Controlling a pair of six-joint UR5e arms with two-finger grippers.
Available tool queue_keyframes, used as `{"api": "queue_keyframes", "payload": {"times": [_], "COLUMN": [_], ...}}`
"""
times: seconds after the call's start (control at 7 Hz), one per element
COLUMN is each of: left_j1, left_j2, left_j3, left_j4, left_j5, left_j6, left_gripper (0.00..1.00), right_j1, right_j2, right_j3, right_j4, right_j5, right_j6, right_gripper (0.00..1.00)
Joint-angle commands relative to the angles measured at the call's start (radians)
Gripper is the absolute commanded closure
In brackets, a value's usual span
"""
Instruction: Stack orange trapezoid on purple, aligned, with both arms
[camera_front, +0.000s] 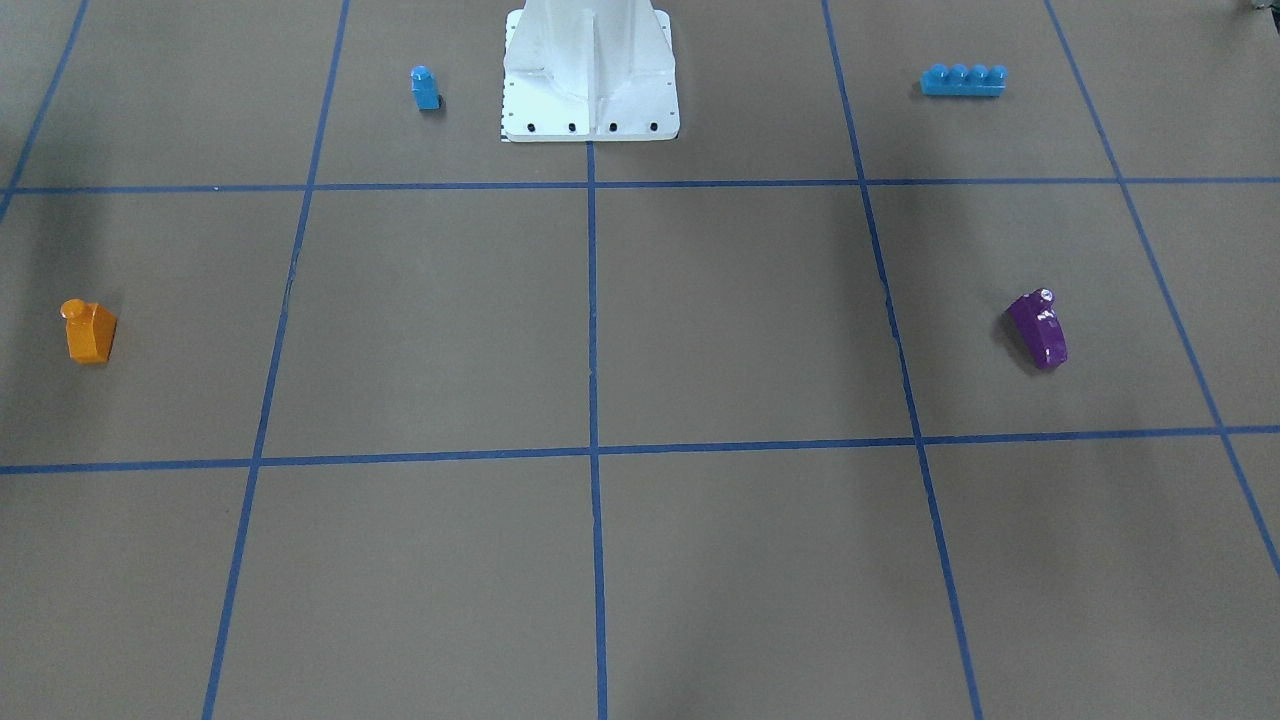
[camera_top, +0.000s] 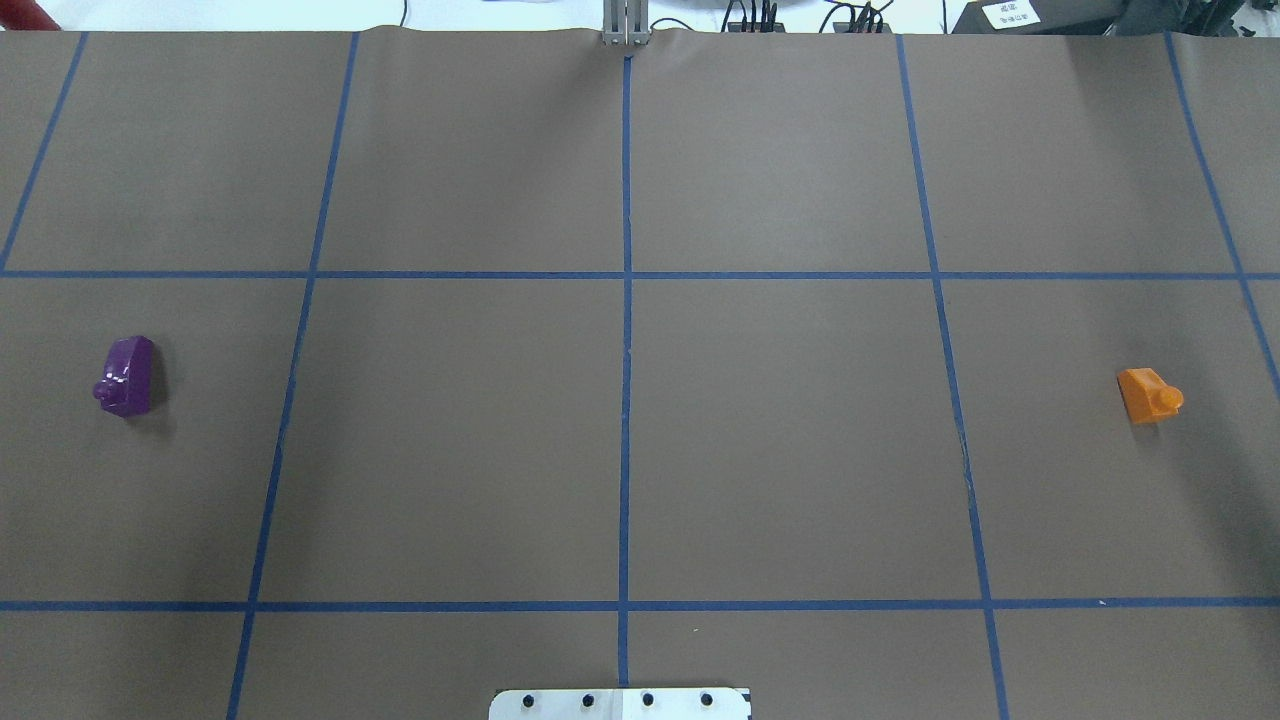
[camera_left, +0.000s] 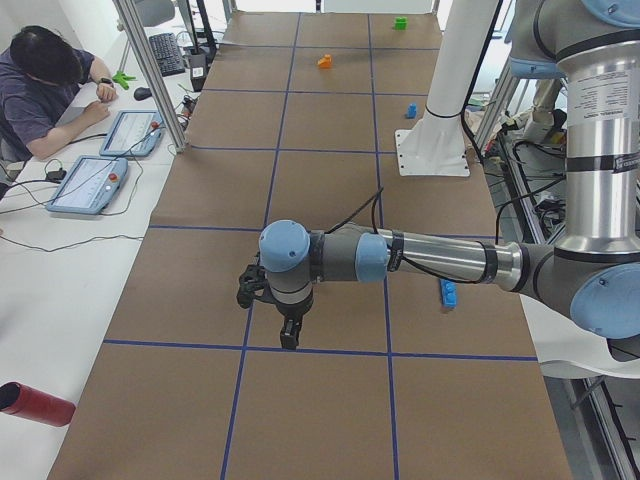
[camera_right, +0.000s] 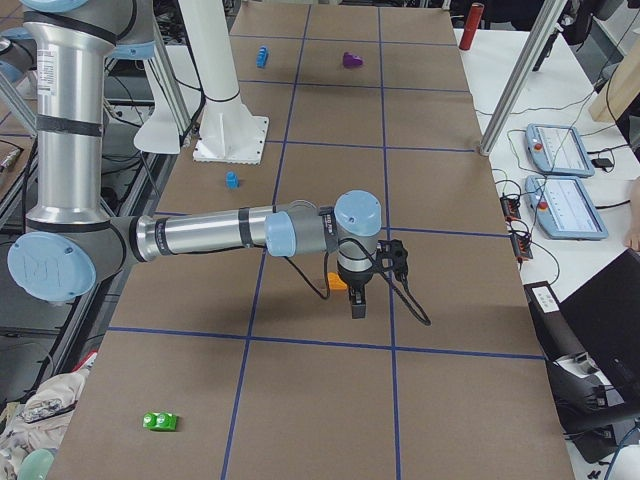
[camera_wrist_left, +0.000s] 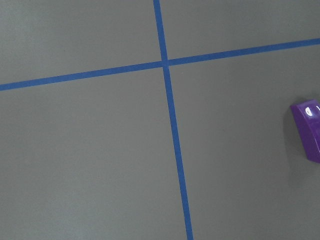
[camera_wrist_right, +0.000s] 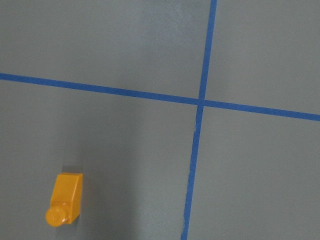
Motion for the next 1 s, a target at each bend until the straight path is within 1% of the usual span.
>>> {"api": "queue_keyframes", "payload": {"times": [0.0,0.14,0.29,0.43,0.57,0.71,0.86], "left_j1": [0.002,0.000,0.000,0.000,0.003,0.006,0.006], "left_j2": [-0.002,0.000,0.000,-0.016,-0.038,-0.074,-0.069], "left_j3": [-0.001,-0.033,-0.063,-0.073,-0.097,-0.088,-0.087], "left_j4": [-0.002,-0.002,0.000,-0.003,-0.011,-0.056,-0.066], "left_j5": [0.001,0.001,0.011,0.008,0.009,0.003,0.000], "left_j6": [0.000,0.000,0.000,-0.009,-0.012,-0.014,-0.017], "left_gripper": [0.00,0.00,0.00,0.00,0.00,0.00,0.00], "right_j1": [0.000,-0.002,-0.012,-0.023,-0.038,-0.064,-0.112], "right_j2": [0.003,0.012,0.017,0.018,0.032,0.047,0.078], "right_j3": [0.003,0.009,0.011,0.012,0.037,0.029,0.023], "right_j4": [0.000,0.002,0.039,0.108,0.159,0.163,0.167], "right_j5": [0.001,0.001,-0.002,0.002,0.002,-0.004,-0.017], "right_j6": [0.000,0.000,0.003,0.023,0.026,0.028,0.029], "right_gripper": [0.00,0.00,0.00,0.00,0.00,0.00,0.00]}}
